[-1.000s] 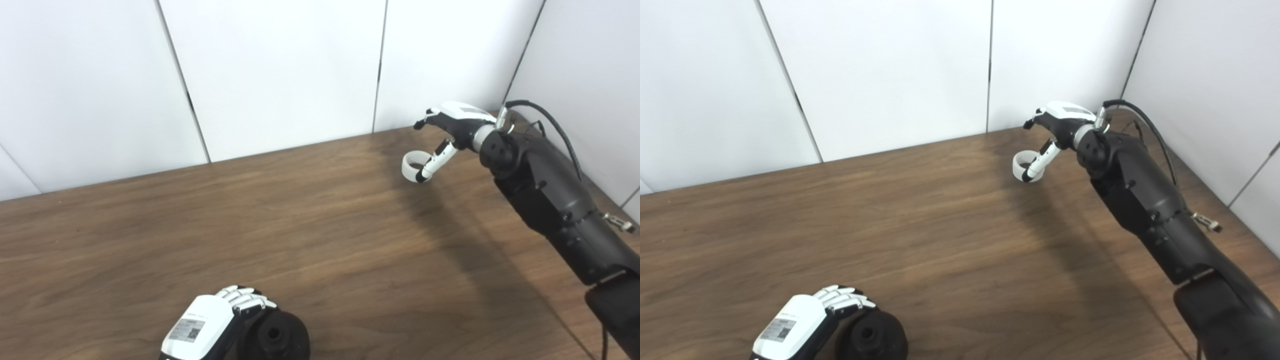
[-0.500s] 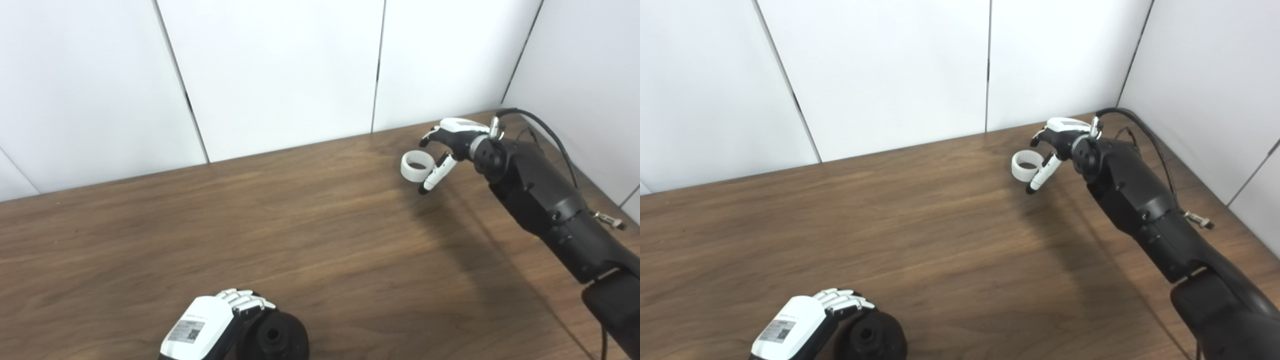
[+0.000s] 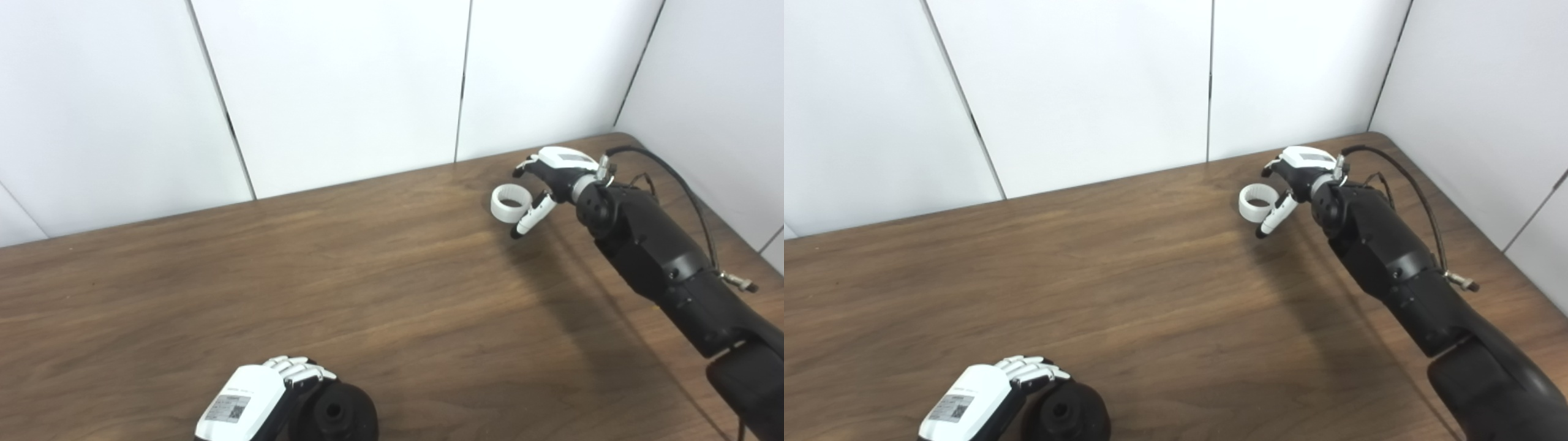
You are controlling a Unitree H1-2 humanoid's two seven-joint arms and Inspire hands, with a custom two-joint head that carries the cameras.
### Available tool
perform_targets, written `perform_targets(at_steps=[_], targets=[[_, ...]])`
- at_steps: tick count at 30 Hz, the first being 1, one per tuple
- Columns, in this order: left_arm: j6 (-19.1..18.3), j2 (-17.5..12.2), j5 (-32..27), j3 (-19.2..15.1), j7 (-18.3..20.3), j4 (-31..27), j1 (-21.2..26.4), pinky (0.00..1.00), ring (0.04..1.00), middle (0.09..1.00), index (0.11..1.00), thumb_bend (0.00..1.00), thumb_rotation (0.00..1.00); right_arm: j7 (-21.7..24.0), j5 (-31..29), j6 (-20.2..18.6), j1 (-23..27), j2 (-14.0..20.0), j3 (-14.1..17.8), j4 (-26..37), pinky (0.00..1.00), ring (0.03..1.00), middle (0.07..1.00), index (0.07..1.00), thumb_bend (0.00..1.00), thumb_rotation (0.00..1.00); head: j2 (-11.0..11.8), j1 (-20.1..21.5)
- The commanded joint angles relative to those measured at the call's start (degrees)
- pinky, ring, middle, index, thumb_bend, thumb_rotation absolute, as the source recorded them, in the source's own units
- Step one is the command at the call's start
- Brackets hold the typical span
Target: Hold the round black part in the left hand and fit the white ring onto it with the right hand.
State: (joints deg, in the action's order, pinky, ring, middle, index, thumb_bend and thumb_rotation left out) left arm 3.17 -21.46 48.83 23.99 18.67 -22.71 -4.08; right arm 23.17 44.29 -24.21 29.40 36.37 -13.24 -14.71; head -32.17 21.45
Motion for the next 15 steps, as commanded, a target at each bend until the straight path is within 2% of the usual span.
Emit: perform_targets(at_steps=[1,15], targets=[[0.17,-1.46,1.88,0.78,2.49,0.71,-1.55,0.86,0.836,0.765,0.482,0.52,0.05,-1.95,0.25,1.04,2.82,1.49,0.42,0.92,1.00,0.997,0.972,0.851,1.00,0.30,-0.07,-0.10],[-1.31,-1.17,2.31,0.75,3.93,-0.69,-1.41,0.87,0.839,0.768,0.482,0.52,0.05,-1.42,-0.11,0.39,3.38,1.82,-0.95,-1.09,1.00,0.998,0.970,0.830,0.99,0.32,-0.36,-0.31]])
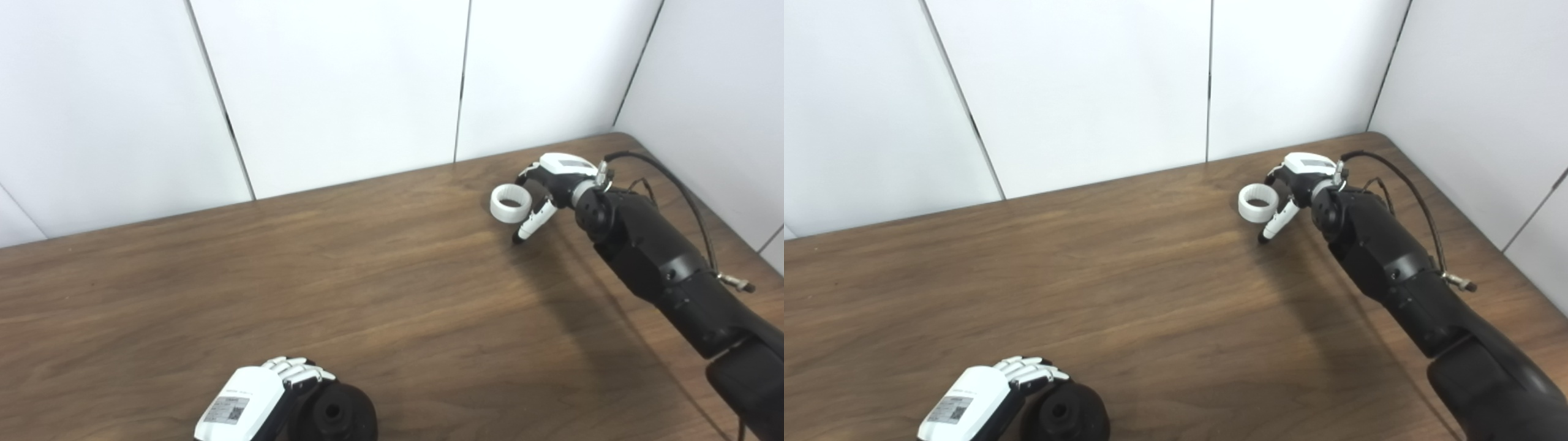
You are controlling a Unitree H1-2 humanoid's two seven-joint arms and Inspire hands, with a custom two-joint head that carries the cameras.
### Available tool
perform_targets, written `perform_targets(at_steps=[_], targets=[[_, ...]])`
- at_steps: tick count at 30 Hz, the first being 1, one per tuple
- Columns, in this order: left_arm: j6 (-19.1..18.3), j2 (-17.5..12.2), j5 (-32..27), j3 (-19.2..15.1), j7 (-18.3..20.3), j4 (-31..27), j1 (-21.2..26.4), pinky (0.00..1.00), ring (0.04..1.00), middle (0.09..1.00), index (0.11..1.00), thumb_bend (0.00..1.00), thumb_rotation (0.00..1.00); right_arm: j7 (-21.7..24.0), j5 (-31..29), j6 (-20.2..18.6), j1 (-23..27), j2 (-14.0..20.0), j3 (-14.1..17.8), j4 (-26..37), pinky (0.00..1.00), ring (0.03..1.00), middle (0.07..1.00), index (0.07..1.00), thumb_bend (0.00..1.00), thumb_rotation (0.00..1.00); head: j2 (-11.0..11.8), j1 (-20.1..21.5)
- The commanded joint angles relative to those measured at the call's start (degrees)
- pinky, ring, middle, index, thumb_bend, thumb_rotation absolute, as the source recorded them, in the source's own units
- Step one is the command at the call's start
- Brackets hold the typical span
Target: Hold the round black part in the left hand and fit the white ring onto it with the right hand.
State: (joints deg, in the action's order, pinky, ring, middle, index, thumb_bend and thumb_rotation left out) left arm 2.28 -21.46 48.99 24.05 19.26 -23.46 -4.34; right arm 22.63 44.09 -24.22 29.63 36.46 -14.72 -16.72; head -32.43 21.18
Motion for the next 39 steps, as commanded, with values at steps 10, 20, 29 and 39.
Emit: perform_targets(at_steps=[10,20,29,39], targets=[[-1.63,-1.03,2.55,0.71,4.65,-0.89,-0.84,0.88,0.839,0.764,0.482,0.52,0.05,-0.87,-0.30,1.03,3.59,1.46,-0.38,0.41,1.00,1.000,0.971,0.779,0.95,0.33,-0.13,-0.33],[-1.95,-1.06,2.48,0.85,5.38,-1.40,-0.94,0.88,0.841,0.768,0.482,0.52,0.05,-1.83,-0.34,1.52,3.91,1.05,-0.93,0.42,1.00,0.996,0.960,0.755,0.91,0.31,-0.62,-0.40],[-1.97,-1.07,3.03,0.96,5.53,-1.79,-1.00,0.87,0.837,0.767,0.483,0.52,0.05,-2.88,0.15,1.63,4.38,1.13,-2.21,-0.44,0.99,0.981,0.944,0.734,0.90,0.33,-0.89,-0.45],[-1.57,-0.98,2.31,0.73,4.98,-1.68,-1.22,0.87,0.837,0.767,0.482,0.52,0.05,-3.56,0.12,1.95,4.96,0.73,-3.06,-0.80,0.98,0.978,0.938,0.728,0.91,0.33,-1.27,-0.54]])
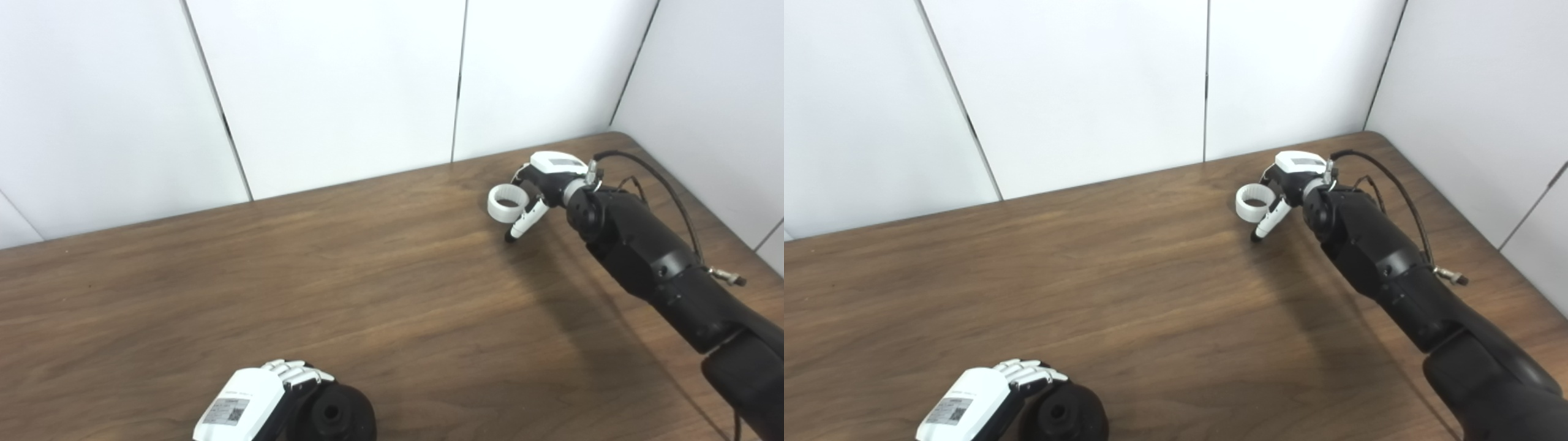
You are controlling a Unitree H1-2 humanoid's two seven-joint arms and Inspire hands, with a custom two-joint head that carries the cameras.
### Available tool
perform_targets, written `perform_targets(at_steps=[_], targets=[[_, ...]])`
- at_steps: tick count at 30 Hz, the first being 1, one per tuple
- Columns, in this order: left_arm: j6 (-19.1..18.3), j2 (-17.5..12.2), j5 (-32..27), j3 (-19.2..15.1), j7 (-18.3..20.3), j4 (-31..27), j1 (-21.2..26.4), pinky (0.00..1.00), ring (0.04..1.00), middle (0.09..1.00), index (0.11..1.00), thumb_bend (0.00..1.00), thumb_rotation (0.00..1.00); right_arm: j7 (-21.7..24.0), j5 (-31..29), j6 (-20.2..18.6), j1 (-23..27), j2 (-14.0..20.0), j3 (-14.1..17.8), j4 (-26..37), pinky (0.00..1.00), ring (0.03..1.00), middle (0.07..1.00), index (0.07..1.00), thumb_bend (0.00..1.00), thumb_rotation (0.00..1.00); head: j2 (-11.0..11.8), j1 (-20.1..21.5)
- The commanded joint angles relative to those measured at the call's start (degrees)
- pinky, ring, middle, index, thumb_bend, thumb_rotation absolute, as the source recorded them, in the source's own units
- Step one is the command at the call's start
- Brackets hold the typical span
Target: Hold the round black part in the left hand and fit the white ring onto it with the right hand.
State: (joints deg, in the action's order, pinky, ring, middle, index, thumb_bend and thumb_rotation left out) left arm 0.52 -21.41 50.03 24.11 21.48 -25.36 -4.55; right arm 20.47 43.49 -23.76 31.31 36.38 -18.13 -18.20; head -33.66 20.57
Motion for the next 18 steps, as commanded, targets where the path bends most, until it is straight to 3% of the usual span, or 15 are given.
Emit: perform_targets(at_steps=[1,18], targets=[[0.23,-1.02,1.25,0.64,2.67,0.26,-1.04,0.87,0.836,0.766,0.482,0.52,0.05,-1.38,0.67,1.45,3.28,0.79,0.27,0.63,0.99,0.977,0.937,0.726,0.91,0.34,-0.04,0.08],[-0.39,-0.74,1.74,0.47,3.38,-0.50,-1.48,0.87,0.839,0.765,0.483,0.52,0.05,-1.38,0.80,1.90,3.46,0.63,-0.62,0.90,0.96,0.973,0.926,0.705,0.90,0.33,-0.58,0.02]])
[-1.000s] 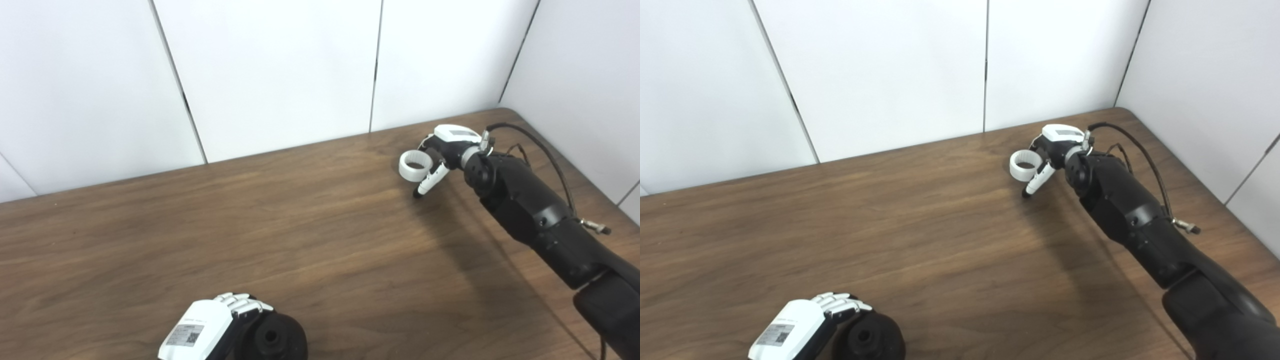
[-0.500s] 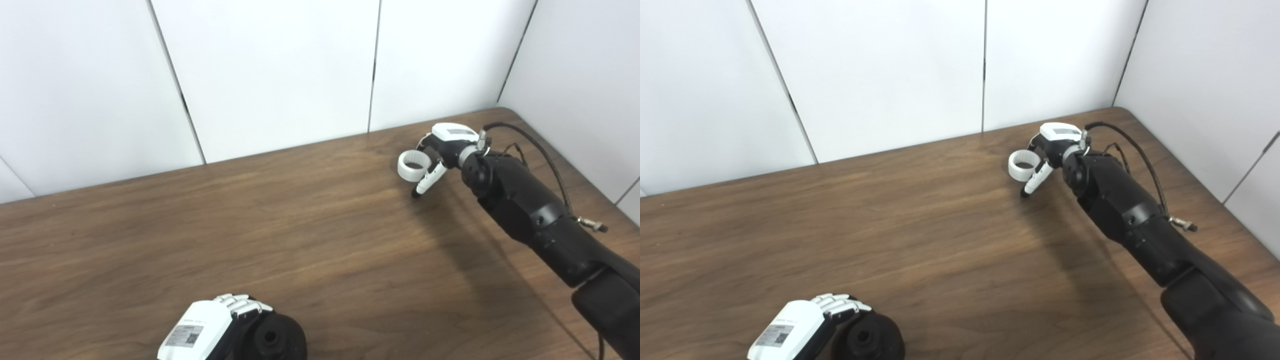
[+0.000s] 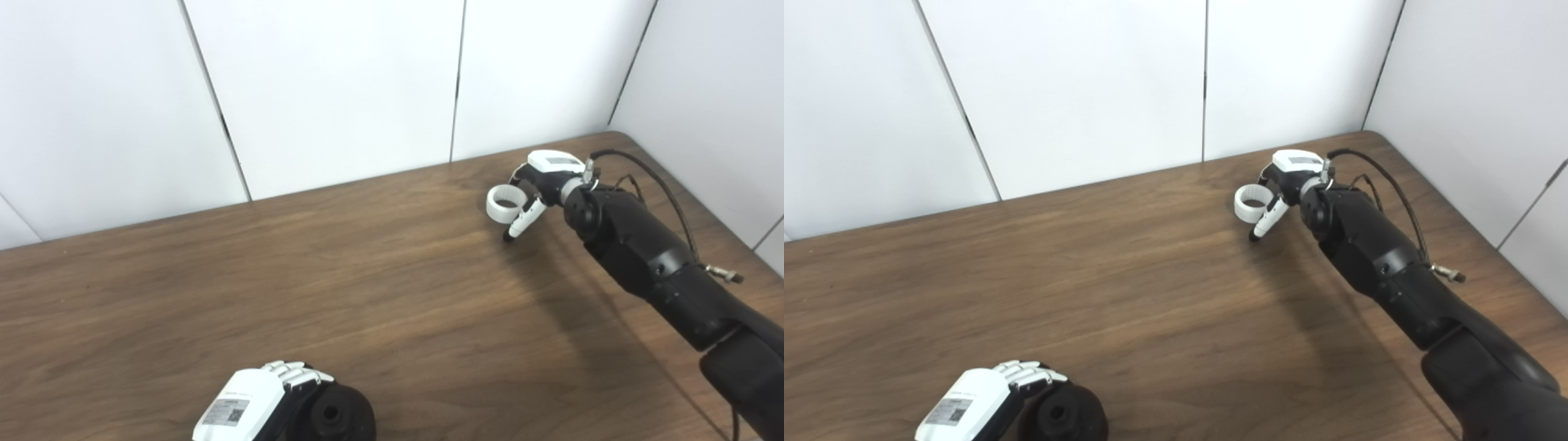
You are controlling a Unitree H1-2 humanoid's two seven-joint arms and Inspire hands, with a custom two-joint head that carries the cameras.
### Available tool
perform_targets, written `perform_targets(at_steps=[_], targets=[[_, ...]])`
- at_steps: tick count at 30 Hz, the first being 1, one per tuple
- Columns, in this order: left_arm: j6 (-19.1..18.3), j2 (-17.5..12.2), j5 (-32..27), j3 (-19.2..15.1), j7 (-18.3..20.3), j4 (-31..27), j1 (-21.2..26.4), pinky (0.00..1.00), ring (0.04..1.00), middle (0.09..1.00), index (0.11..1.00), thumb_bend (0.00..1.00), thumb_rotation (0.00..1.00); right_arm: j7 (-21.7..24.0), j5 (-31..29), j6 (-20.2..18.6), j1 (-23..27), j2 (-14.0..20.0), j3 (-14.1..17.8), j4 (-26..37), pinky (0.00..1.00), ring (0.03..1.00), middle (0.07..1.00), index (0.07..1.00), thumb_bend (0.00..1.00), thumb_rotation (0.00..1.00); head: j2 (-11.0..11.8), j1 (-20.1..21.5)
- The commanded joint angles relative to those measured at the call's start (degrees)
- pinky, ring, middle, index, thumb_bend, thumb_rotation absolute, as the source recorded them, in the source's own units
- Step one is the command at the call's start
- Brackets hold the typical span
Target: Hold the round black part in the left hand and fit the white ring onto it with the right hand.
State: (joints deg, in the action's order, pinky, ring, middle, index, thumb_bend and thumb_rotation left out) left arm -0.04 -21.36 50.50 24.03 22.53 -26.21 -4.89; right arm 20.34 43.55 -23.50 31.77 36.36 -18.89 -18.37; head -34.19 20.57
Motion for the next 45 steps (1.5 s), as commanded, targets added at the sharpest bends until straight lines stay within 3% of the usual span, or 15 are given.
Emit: perform_targets(at_steps=[1,26,45], targets=[[0.27,-0.79,1.22,0.54,2.19,0.43,-1.13,0.87,0.838,0.764,0.482,0.52,0.05,-1.20,0.80,1.60,3.04,0.66,0.04,1.07,0.96,0.973,0.926,0.705,0.90,0.33,-0.05,0.02],[-0.37,-0.38,1.96,0.54,3.06,-0.05,-0.96,0.87,0.831,0.763,0.482,0.52,0.05,-1.48,1.85,2.71,5.04,-0.68,-1.18,-0.33,0.94,0.965,0.921,0.704,0.88,0.34,-0.33,-0.08],[-0.56,-0.24,1.60,0.55,2.91,-0.24,-1.09,0.87,0.830,0.761,0.482,0.52,0.05,-1.26,2.16,2.57,4.56,0.61,-1.09,-0.27,0.94,0.965,0.910,0.706,0.88,0.33,-0.60,-0.14]])
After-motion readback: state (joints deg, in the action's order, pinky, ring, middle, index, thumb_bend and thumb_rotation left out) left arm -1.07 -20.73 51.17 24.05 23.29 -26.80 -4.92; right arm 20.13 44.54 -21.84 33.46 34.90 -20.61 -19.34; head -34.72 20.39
